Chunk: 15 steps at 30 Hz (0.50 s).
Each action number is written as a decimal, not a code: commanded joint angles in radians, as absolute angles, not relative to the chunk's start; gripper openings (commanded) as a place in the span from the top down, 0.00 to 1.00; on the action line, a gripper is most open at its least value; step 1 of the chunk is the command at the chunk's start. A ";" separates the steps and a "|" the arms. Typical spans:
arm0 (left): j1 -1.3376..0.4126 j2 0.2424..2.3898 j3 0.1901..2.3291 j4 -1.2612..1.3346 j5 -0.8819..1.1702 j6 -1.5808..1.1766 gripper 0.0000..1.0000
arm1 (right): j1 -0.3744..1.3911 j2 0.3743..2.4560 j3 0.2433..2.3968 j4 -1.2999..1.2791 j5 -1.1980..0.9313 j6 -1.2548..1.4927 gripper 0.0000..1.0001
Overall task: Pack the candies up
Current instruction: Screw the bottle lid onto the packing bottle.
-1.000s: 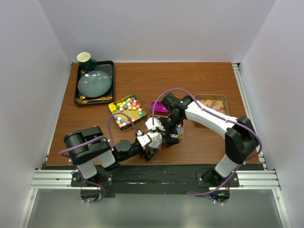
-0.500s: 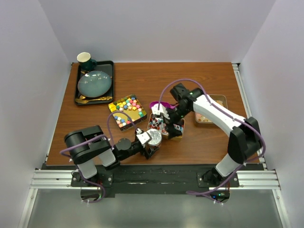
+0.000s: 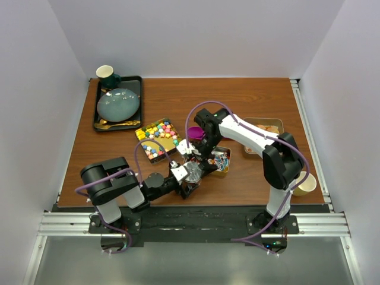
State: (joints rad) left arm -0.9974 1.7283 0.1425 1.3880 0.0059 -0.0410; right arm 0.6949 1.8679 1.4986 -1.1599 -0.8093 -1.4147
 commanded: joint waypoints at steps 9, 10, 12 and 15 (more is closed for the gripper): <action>-1.003 1.746 0.152 1.433 0.021 -0.052 1.00 | 0.745 1.859 1.474 -1.099 -0.864 -1.432 0.13; -1.003 1.746 0.152 1.433 0.021 -0.052 1.00 | 0.749 1.839 1.435 -1.063 -0.862 -1.398 0.19; -1.003 1.746 0.152 1.431 0.018 -0.054 1.00 | 0.752 1.815 1.370 -0.965 -0.845 -1.330 0.22; -1.002 1.746 0.155 1.425 0.014 -0.055 1.00 | 0.759 1.770 1.286 -0.852 -0.805 -1.229 0.29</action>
State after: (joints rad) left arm -0.9981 1.7287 0.1440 1.3838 0.0189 -0.0277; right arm 0.7200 1.8084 1.3991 -1.0401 -0.8249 -1.3651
